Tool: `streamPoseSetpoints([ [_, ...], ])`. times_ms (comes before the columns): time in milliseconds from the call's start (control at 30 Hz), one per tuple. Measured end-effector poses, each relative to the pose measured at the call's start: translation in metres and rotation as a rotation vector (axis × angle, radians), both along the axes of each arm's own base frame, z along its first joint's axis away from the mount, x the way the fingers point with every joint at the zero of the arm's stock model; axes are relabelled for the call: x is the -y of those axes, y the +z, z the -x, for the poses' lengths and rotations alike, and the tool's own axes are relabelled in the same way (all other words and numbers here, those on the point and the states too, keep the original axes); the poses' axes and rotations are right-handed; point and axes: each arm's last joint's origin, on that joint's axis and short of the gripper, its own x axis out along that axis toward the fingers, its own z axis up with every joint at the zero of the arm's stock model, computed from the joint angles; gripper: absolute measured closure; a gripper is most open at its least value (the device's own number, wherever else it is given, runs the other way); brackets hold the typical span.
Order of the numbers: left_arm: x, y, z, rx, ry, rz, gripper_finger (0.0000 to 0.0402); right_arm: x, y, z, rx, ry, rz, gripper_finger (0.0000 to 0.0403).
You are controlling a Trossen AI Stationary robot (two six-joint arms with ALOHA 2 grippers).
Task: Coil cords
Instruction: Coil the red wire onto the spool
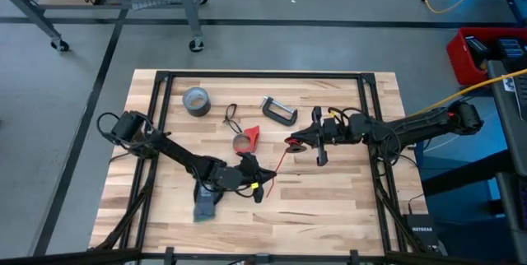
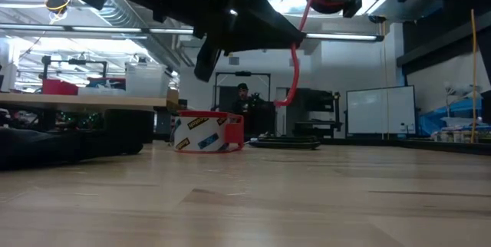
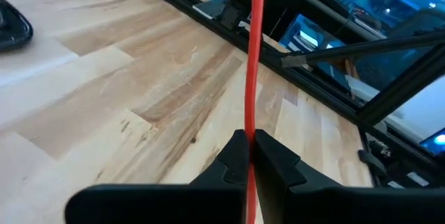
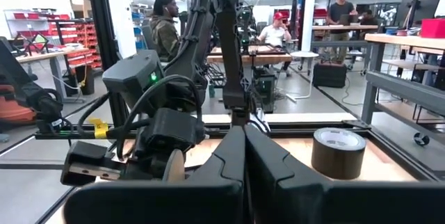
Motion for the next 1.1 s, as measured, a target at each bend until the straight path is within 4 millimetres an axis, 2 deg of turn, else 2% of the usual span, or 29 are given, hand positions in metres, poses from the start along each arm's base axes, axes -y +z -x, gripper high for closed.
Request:
streamPoseSetpoints([
  [133, -0.006, -0.001, -0.002, -0.011, 0.005, 0.0, 0.0374, 0.0, 0.0, 0.0, 0.002, -0.002, -0.014, 0.0398],
  [300, -0.01, -0.004, -0.003, -0.024, 0.005, -0.021, 0.032, 0.001, 0.002, 0.0, 0.009, -0.006, -0.015, 0.0398],
  [467, -0.013, -0.007, -0.003, -0.066, 0.005, -0.091, 0.0282, 0.0, 0.001, 0.0, 0.002, 0.003, -0.015, 0.0398],
  [733, -0.006, -0.018, 0.009, -0.217, 0.0, -0.092, 0.0303, 0.0, -0.004, 0.001, -0.058, 0.01, -0.012, 0.0398],
  [967, -0.001, 0.009, 0.021, -0.202, -0.012, -0.228, 0.0321, -0.005, -0.008, 0.002, -0.108, 0.181, -0.004, 0.0398],
  [1100, -0.007, 0.027, 0.021, -0.132, 0.045, -0.296, 0.0323, -0.007, -0.009, 0.003, -0.117, 0.251, -0.027, 0.0398],
])
